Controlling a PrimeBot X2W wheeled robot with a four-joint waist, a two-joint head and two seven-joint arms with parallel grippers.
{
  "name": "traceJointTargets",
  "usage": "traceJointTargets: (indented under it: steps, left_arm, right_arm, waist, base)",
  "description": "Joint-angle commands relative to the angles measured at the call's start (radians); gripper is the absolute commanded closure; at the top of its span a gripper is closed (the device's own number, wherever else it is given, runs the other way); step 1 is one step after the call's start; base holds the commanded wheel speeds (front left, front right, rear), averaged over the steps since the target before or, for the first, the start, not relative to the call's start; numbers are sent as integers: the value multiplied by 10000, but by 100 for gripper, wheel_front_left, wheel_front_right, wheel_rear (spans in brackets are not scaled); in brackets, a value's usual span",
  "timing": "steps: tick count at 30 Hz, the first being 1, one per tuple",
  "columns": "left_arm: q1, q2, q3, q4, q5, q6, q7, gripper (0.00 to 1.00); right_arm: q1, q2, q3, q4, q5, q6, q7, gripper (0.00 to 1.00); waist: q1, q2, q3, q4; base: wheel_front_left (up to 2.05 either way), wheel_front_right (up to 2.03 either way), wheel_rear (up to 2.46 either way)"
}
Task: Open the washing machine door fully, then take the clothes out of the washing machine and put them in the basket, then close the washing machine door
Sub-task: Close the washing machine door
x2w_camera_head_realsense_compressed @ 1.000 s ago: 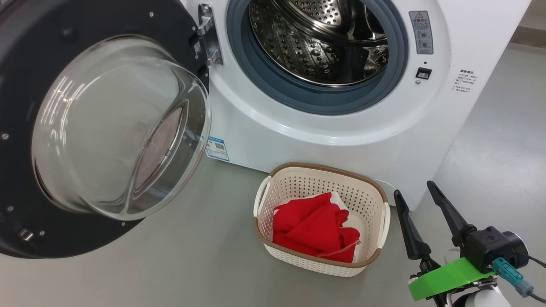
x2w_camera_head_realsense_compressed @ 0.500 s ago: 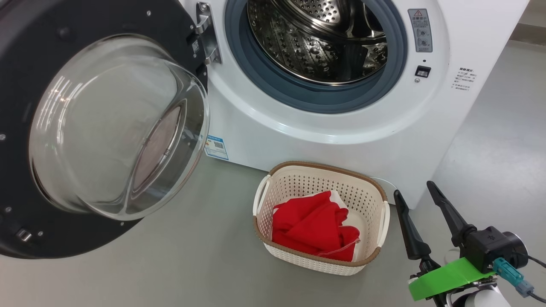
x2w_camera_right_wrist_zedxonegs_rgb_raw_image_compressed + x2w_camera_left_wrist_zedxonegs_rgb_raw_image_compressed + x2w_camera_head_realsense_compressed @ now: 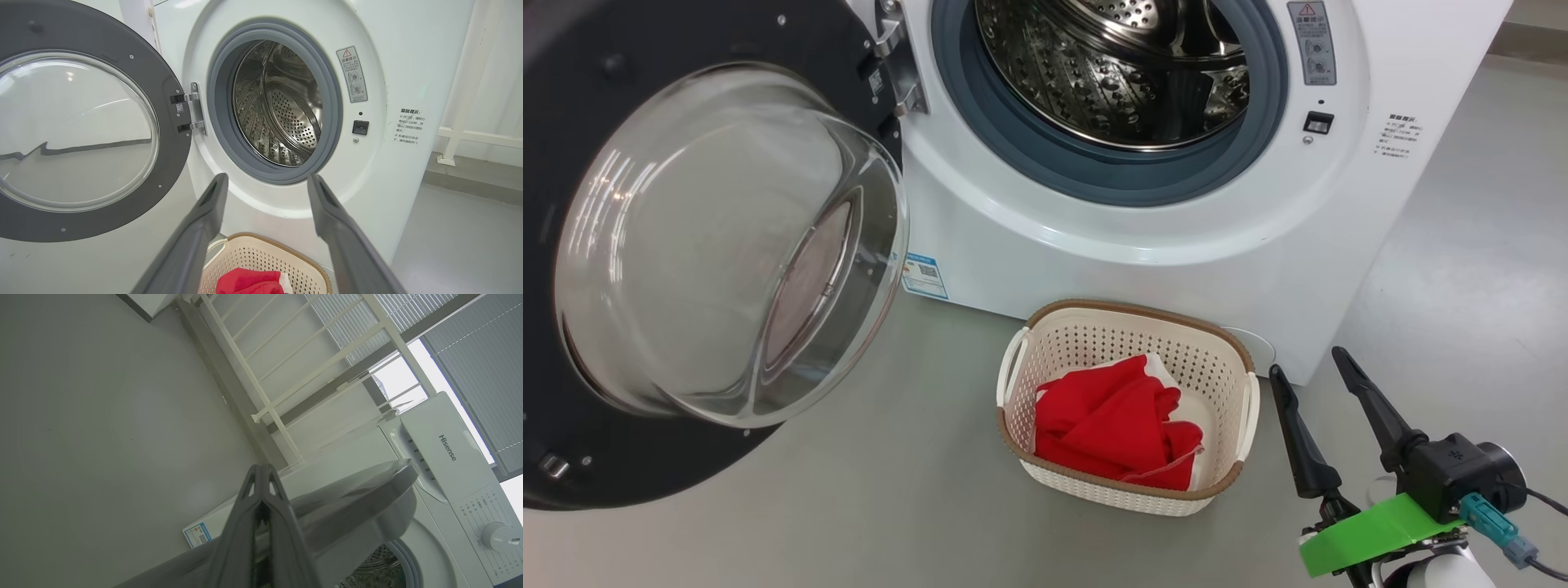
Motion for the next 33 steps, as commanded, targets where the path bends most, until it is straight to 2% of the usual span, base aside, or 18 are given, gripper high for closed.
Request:
traceJointTargets:
  steps: [1, 9, 17, 23, 33]
  left_arm:
    - [164, 423, 86, -193, -116, -94, 183, 100]
    - [569, 96, 61, -583, -491, -405, 726, 100]
    - [1364, -402, -108, -1546, -899, -596, 1605, 100]
    - [2000, -946, -126, -2624, -1328, -545, 2212, 100]
    - [2762, -1663, -145, -4315, -1866, -185, 2865, 100]
  right_arm:
    - [-430, -32, 303, -219, 51, 63, -63, 0]
    - [-402, -61, 292, -173, 94, 63, -63, 0]
    - [-268, -16, 283, -158, 342, 63, -63, 0]
    - [-252, 13, 300, -188, 445, 63, -63, 0]
    - [-206, 27, 330, -189, 521, 63, -63, 0]
  waist:
    - [0, 0, 35, -36]
    - [0, 0, -10, -26]
    - [0, 0, -192, 182]
    - [0, 0, -281, 362]
    - [0, 0, -315, 333]
  base:
    - [0, 0, 0]
    - [0, 0, 0]
    - [0, 0, 0]
    - [0, 0, 0]
    - [0, 0, 0]
